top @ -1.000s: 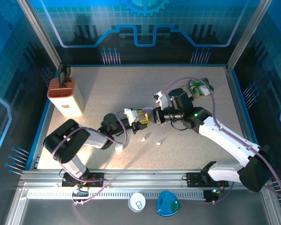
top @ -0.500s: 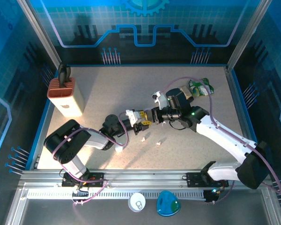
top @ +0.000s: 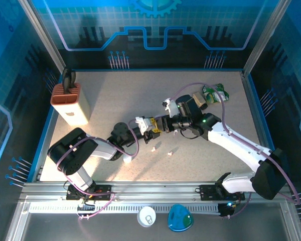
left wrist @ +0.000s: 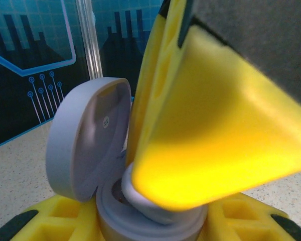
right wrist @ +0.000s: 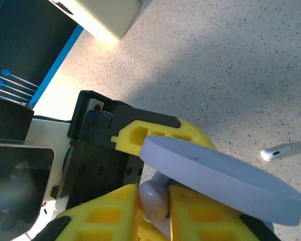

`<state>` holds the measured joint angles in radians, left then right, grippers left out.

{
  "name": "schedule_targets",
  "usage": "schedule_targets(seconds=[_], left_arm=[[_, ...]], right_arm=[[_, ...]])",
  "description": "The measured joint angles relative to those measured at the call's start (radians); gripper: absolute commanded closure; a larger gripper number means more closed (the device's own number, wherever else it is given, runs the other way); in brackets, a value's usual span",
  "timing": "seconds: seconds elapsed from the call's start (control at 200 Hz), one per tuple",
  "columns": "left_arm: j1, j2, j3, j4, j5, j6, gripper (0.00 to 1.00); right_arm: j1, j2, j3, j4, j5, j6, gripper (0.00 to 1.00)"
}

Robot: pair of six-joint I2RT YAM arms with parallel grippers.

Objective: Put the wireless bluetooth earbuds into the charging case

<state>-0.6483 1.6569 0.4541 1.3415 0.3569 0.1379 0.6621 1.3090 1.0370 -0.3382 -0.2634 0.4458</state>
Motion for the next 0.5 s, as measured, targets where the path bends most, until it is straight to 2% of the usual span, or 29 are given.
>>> schedule_targets(seconds=[0.27, 0.42, 0.5], left_arm=[[-0.005, 0.000, 0.000, -0.005, -0.020, 0.004, 0.73], [-0.005, 0.000, 0.000, -0.001, -0.020, 0.005, 0.73], [-0.006, 0.000, 0.000, 0.005, -0.020, 0.013, 0.73]], right_arm=[[0.005, -0.004, 0.012, -0.028, 0.029, 0.006, 0.65], [0.005, -0.027, 0.016, -0.052, 0.043, 0.001, 0.54], [0.005, -0.050, 0.016, -0.059, 0.047, -0.001, 0.51]])
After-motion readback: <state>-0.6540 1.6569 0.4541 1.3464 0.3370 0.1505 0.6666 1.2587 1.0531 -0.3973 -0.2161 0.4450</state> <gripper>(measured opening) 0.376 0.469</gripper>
